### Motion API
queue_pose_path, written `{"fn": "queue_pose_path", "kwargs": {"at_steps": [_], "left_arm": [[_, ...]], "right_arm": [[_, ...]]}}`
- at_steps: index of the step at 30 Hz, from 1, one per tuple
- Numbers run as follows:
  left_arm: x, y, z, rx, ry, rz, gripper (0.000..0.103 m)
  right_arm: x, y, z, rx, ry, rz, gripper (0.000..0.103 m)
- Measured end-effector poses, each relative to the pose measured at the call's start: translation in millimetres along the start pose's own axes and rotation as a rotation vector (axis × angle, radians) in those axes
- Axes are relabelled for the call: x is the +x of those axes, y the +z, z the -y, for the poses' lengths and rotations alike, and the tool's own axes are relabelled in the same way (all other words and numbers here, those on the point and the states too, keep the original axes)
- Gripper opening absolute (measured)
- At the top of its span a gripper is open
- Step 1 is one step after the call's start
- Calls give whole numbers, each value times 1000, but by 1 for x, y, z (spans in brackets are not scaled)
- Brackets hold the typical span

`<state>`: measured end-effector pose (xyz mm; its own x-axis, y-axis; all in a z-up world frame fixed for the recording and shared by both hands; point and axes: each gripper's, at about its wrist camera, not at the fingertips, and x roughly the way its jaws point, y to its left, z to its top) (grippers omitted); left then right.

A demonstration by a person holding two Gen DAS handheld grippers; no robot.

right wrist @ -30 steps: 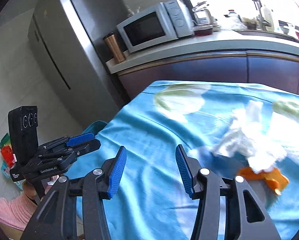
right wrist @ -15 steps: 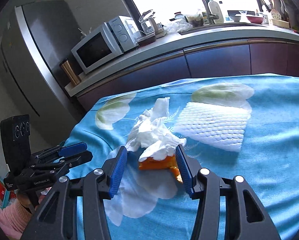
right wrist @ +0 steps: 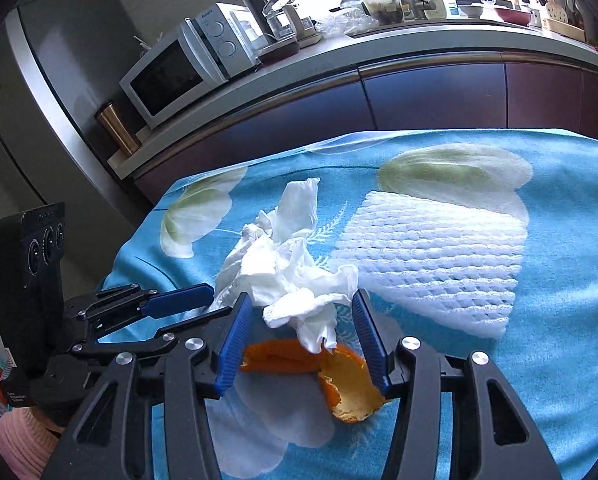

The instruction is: Collect trash

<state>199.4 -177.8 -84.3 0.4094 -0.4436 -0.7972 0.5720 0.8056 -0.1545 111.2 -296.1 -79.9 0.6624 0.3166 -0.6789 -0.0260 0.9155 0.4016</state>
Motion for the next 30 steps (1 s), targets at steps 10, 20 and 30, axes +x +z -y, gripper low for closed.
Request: {"fn": "queue_pose_path", "kwargs": {"at_steps": [10,20,30], "left_arm": [[-13,-10,-13,-40,-7,34,5],[-78,-37,-46,-91,40,145,4],[-139,-76,-80,-150,79,209,4]], "right_arm": [[-5,-1,3,13,56,20,5],[-30,-4,-13,20,153,83,4],[-31,-9,-47,-2,248,76,4]]}}
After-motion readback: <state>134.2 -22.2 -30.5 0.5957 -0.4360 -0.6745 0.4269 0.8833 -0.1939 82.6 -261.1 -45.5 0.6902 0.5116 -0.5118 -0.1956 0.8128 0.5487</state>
